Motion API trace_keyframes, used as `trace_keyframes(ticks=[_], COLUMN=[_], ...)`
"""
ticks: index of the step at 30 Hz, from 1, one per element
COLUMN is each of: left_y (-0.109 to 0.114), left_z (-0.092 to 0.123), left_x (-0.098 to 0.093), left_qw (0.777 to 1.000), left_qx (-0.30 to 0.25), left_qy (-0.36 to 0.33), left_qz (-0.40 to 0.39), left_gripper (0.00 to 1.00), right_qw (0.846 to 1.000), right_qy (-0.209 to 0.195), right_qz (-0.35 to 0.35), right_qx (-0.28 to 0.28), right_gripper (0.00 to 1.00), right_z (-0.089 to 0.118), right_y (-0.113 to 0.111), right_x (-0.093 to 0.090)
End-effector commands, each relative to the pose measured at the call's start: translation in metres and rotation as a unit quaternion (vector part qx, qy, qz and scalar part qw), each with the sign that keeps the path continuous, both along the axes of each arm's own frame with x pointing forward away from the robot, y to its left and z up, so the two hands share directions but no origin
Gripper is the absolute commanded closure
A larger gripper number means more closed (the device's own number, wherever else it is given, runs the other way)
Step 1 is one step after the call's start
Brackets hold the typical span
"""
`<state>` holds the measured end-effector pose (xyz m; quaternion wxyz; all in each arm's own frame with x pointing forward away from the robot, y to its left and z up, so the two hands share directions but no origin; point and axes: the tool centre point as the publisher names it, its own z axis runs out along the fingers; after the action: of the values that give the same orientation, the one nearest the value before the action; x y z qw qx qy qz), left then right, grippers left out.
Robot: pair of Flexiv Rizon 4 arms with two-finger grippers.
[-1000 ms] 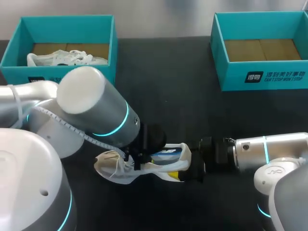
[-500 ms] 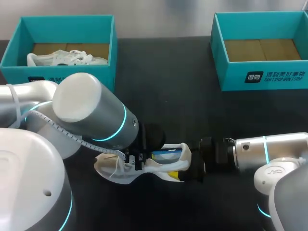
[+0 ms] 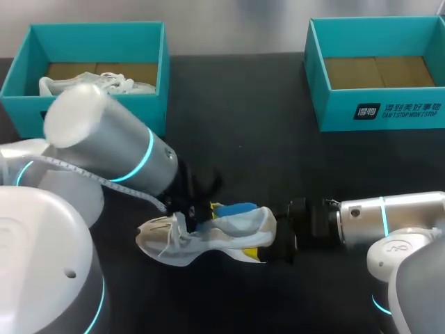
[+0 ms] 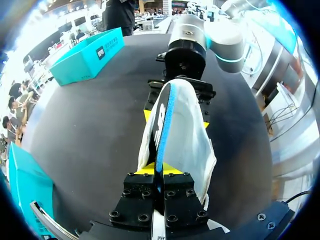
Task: Take the shoe out of the shoebox, open the shoe tongue, remove and reinsert the insole, then place the shoe into the shoebox
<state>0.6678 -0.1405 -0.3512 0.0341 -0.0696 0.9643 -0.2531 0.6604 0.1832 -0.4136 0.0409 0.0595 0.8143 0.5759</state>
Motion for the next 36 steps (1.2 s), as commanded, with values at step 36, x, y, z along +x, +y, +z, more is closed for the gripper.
trace_keyframes(ticks=[36], left_y=[-0.067], left_z=[0.03], left_x=[-0.009], left_qw=[0.988], left_qx=[0.001], left_qy=[-0.154], left_qz=[-0.018], left_gripper=[0.92], right_qw=[1.0], right_qy=[0.001], right_qz=[0.0], right_qx=[-0.003], right_gripper=[1.0], right_z=[-0.001], right_y=[0.002], right_x=[-0.001])
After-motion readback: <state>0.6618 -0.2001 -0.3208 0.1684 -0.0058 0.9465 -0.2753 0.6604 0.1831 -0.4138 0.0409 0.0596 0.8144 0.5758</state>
